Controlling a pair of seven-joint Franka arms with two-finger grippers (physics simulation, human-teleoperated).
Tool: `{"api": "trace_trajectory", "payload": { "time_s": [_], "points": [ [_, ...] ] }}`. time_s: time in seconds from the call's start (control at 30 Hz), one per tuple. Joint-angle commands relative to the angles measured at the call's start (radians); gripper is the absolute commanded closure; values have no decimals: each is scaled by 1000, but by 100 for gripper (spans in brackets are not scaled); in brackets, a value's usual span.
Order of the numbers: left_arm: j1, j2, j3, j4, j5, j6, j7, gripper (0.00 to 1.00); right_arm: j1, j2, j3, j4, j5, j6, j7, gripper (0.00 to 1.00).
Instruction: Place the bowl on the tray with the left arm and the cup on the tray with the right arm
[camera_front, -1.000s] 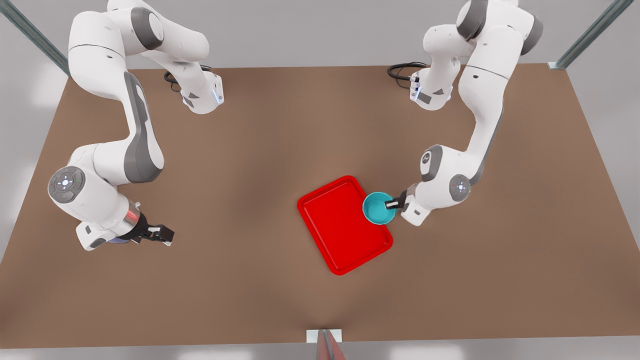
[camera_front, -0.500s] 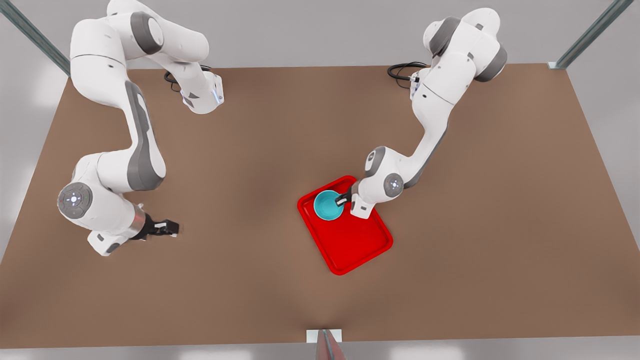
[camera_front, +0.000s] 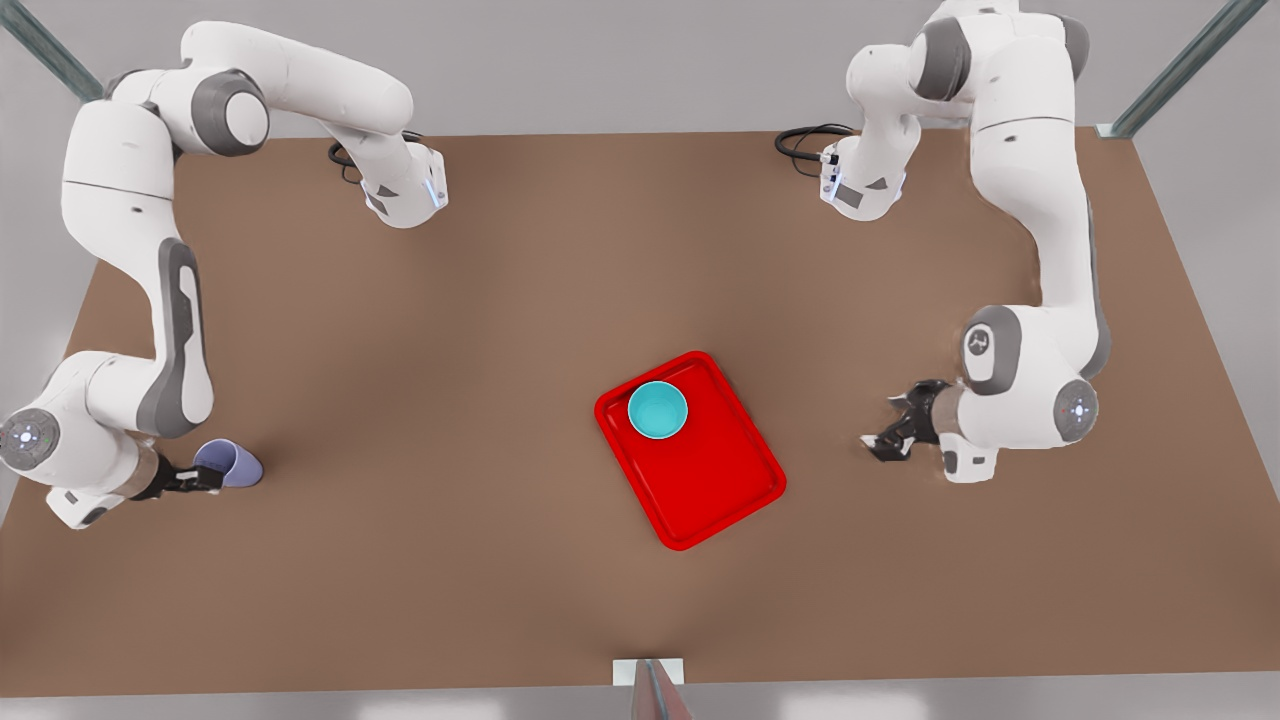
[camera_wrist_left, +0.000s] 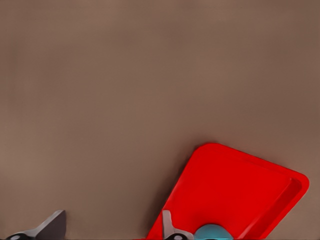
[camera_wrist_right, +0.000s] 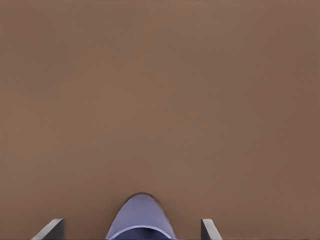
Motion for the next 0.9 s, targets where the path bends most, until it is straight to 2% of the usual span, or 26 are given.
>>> {"api": "trace_trajectory", "payload": {
  "time_s": [0.0,0.03,0.13,0.23,0.3,0.37,0.4,0.43,0.7,0.87],
  "points": [
    [10,-1,2,15,103,-2,79,0,-4,12,0,11,0,16,-27,0],
    [15,-1,3,39,226,-14,186,0,-7,49,0,38,-2,24,-38,0],
    [15,-6,118,222,235,-96,417,0,-27,75,-2,64,-2,25,-40,0],
    [15,-21,120,351,246,-206,430,0,-30,70,-2,64,4,21,-41,0],
    [23,-144,112,325,298,-272,564,0,-32,63,2,51,6,-67,-31,0],
    [52,-228,51,211,381,-264,693,0,-98,25,34,1,6,-110,-26,0],
    [64,-238,45,188,383,-244,693,0,-157,-46,78,-92,6,-110,-6,0],
    [64,-242,40,188,381,-244,691,0,-164,-74,78,-125,4,-105,19,0],
    [64,-236,40,182,378,-247,688,0,-204,-71,77,-166,-5,-102,213,0],
    [66,-235,40,182,378,-252,688,0,-199,-55,75,-166,-8,-97,232,0]
  ]
}}
